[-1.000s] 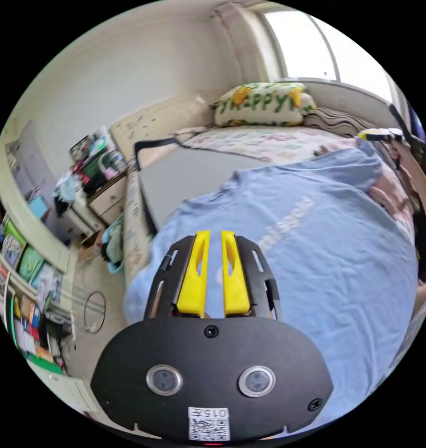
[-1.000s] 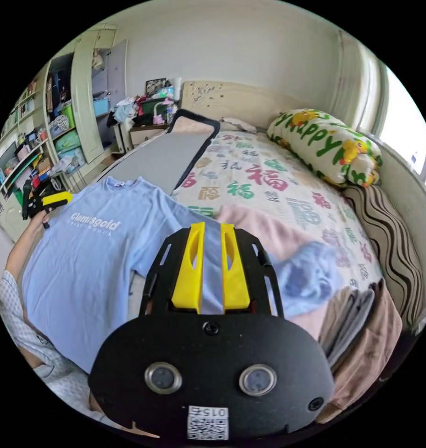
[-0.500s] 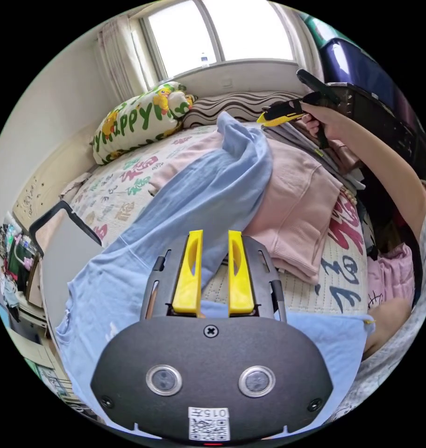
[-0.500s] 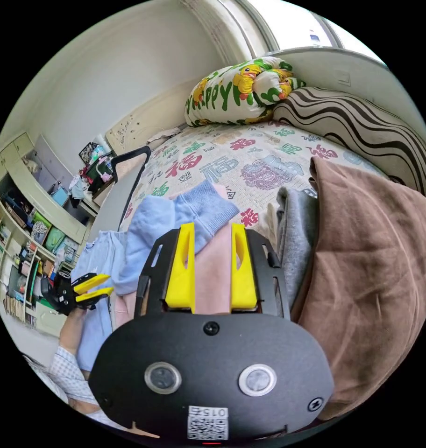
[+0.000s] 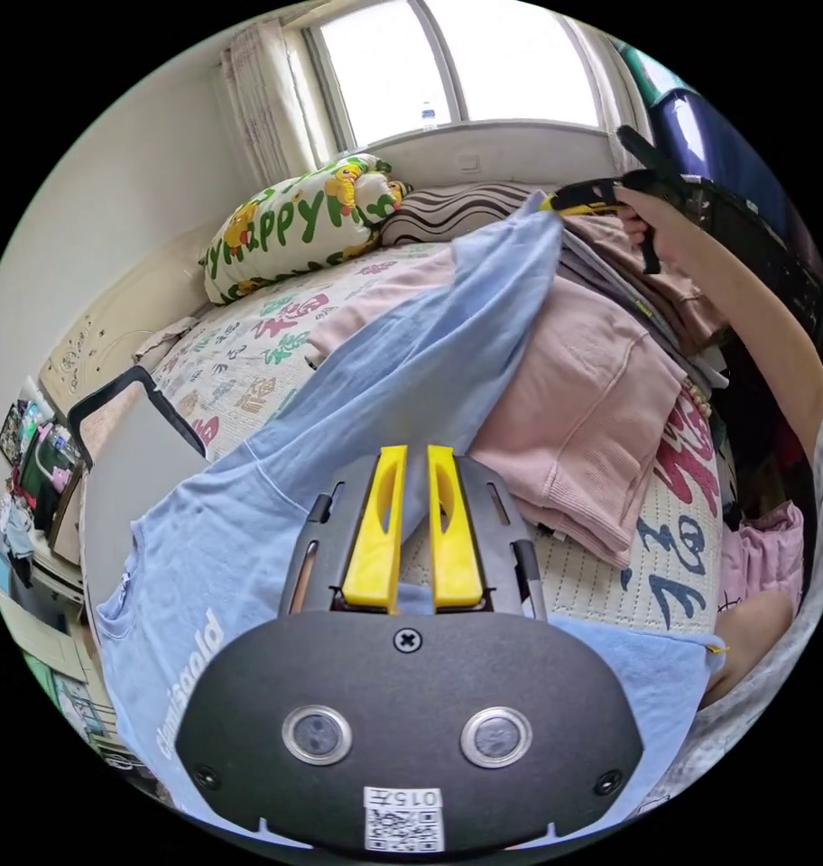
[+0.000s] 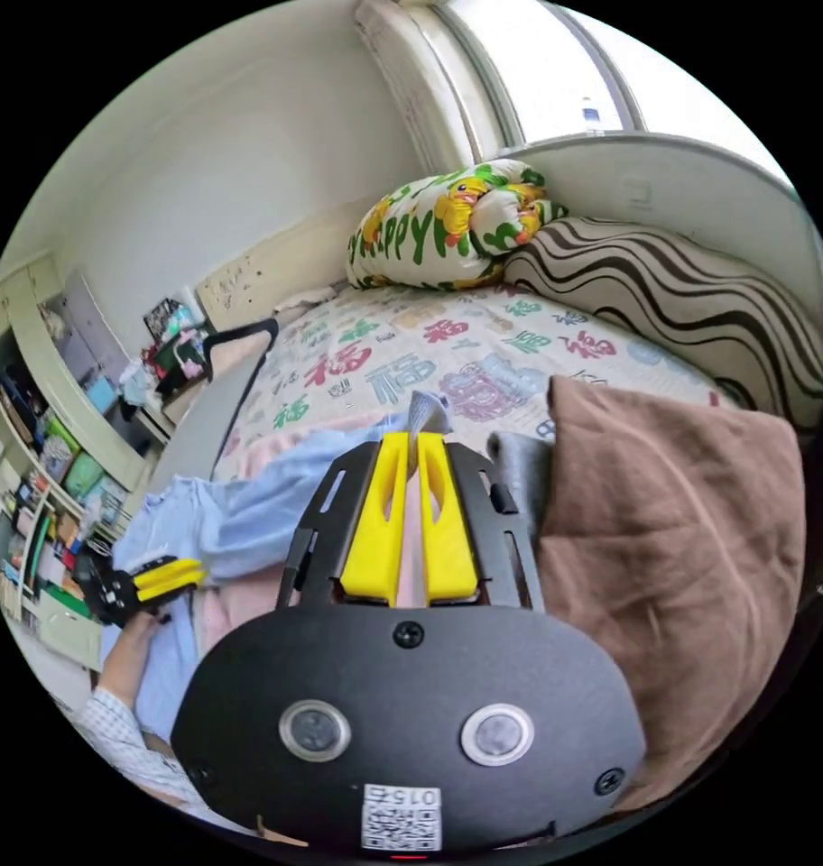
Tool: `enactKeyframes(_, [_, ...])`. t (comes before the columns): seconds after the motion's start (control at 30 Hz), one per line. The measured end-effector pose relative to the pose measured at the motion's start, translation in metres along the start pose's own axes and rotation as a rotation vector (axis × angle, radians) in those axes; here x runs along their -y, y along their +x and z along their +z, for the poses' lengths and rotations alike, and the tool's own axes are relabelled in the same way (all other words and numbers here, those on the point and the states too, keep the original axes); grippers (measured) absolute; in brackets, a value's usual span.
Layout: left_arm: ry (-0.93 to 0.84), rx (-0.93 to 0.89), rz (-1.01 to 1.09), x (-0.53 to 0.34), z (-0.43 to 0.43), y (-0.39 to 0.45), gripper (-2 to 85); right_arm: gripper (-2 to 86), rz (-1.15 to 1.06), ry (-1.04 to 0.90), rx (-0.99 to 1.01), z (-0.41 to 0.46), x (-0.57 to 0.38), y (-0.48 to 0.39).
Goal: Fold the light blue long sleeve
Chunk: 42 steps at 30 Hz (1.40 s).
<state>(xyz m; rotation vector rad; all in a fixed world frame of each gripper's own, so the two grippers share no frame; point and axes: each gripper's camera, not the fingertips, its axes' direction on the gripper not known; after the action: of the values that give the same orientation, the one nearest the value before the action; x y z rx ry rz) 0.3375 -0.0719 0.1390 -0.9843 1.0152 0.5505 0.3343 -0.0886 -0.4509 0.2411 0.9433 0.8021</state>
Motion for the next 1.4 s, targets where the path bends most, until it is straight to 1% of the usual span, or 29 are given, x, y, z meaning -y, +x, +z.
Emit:
enactKeyframes(0.07, [0.001, -0.031, -0.014, -0.002, 0.002, -0.007, 3.7, 2.8, -0.142, -0.206, -0.042, -0.001, -0.009, -0.007])
enactKeyframes(0.13, [-0.011, -0.05, -0.018, -0.002, 0.006, -0.01, 4.0, 4.3, -0.205, -0.308, -0.059, -0.003, -0.017, -0.01])
enactKeyframes(0.2, [-0.023, -0.063, -0.015, -0.001, 0.009, -0.012, 4.7, 6.1, -0.197, -0.283, -0.113, -0.014, -0.02, -0.009])
enactKeyframes(0.23, [-0.024, -0.066, -0.011, -0.001, 0.01, -0.012, 5.3, 6.6, -0.211, -0.237, -0.125, -0.024, -0.02, -0.01])
enactKeyframes(0.27, [-0.018, -0.066, -0.006, -0.002, 0.01, -0.012, 5.9, 7.1, -0.26, -0.201, -0.096, -0.03, -0.021, -0.014])
enactKeyframes(0.3, [-0.013, -0.066, -0.004, -0.003, 0.009, -0.011, 6.0, 7.4, -0.286, -0.199, -0.075, -0.031, -0.023, -0.016])
enactKeyframes(0.37, [0.009, -0.055, -0.004, -0.005, 0.007, -0.011, 6.5, 10.0, -0.391, -0.272, -0.021, -0.022, -0.028, -0.027])
enactKeyframes(0.43, [0.009, -0.053, -0.012, -0.005, 0.009, -0.013, 6.6, 10.9, -0.42, -0.296, -0.081, -0.012, -0.031, -0.034])
enactKeyframes(0.47, [-0.002, -0.061, -0.017, -0.004, 0.012, -0.015, 6.7, 10.5, -0.426, -0.266, -0.116, -0.008, -0.032, -0.036])
enactKeyframes(0.53, [-0.021, -0.072, -0.025, -0.002, 0.016, -0.018, 6.7, 10.4, -0.397, -0.247, -0.132, -0.005, -0.028, -0.033])
enactKeyframes(0.6, [-0.04, -0.086, -0.028, 0.001, 0.021, -0.02, 6.8, 10.9, -0.328, -0.228, -0.093, -0.004, -0.018, -0.024])
enactKeyframes(0.67, [-0.087, -0.105, -0.025, 0.006, 0.031, -0.021, 6.8, 12.6, -0.215, -0.21, -0.046, -0.005, -0.006, -0.007])
enactKeyframes(0.7, [-0.098, -0.109, -0.023, 0.007, 0.033, -0.021, 6.8, 13.0, -0.198, -0.21, -0.041, -0.005, -0.004, -0.004])
enactKeyframes(0.77, [-0.125, -0.126, -0.018, 0.011, 0.04, -0.021, 6.7, 14.0, -0.152, -0.25, -0.031, -0.002, 0.002, 0.006])
enactKeyframes(0.9, [-0.118, -0.153, -0.032, 0.012, 0.042, -0.026, 6.5, 13.3, -0.147, -0.3, 0.01, 0.002, 0.003, 0.01])
enactKeyframes(0.97, [-0.123, -0.173, -0.04, 0.014, 0.045, -0.029, 6.5, 9.3, -0.181, -0.404, 0.101, 0.011, 0.002, 0.008])
enactKeyframes(1.03, [-0.122, -0.182, -0.046, 0.015, 0.046, -0.03, 6.4, 6.9, -0.18, -0.435, 0.122, 0.015, 0.002, 0.008])
enactKeyframes(1.13, [-0.119, -0.191, -0.05, 0.016, 0.047, -0.031, 6.4, 5.8, -0.175, -0.415, 0.131, 0.011, 0.002, 0.01])
enactKeyframes(1.2, [-0.119, -0.191, -0.05, 0.018, 0.048, -0.03, 6.3, 2.4, -0.15, -0.372, 0.159, 0.005, 0.003, 0.015])
enactKeyframes(1.27, [-0.119, -0.191, -0.049, 0.02, 0.048, -0.028, 6.3, 0.2, -0.12, -0.302, 0.123, -0.007, 0.002, 0.021])
enactKeyframes(1.4, [-0.119, -0.196, -0.05, 0.022, 0.049, -0.027, 6.2, -0.7, -0.132, -0.282, 0.107, -0.015, -0.002, 0.024])
